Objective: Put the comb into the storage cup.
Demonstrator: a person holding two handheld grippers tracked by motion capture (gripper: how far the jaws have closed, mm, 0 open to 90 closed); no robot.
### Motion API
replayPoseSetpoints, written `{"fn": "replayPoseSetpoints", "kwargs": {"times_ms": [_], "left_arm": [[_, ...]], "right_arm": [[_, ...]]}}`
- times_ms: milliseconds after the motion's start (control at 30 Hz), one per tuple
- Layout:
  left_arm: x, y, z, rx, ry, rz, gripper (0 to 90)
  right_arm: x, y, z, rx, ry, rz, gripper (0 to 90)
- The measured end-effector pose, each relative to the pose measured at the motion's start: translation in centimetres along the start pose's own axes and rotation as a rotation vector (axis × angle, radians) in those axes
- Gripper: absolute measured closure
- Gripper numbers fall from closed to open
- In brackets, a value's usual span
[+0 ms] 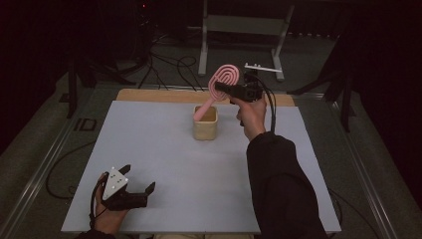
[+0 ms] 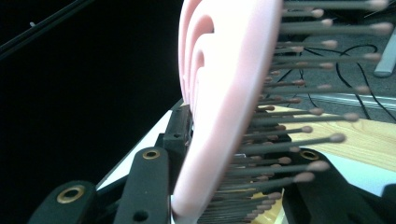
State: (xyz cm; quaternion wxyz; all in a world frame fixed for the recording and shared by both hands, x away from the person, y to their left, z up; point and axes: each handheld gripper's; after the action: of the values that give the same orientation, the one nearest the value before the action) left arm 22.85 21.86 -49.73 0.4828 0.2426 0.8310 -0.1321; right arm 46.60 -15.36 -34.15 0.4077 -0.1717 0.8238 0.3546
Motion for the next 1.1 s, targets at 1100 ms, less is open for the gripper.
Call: {"fn": "replayPoseSetpoints", "kwargs": {"times_ms": [1100], "left_arm": [[0.0,0.01,-0.03,-0.001,-0.002,-0.001,0.0]], "right_arm": [[0.48,0.17,0.9,0.052,0.026,-0.049,64.0]]}}
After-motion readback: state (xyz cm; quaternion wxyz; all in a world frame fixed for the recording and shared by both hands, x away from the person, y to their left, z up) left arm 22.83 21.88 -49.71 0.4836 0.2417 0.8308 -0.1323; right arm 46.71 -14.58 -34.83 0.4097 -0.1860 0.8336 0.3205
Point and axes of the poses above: each handheld gripper's, and its own axes: z roughly forward along the jaws, x roughly out of its underside, y roughly to its left, and after that the axes turned 5 degrees about y, right-handed
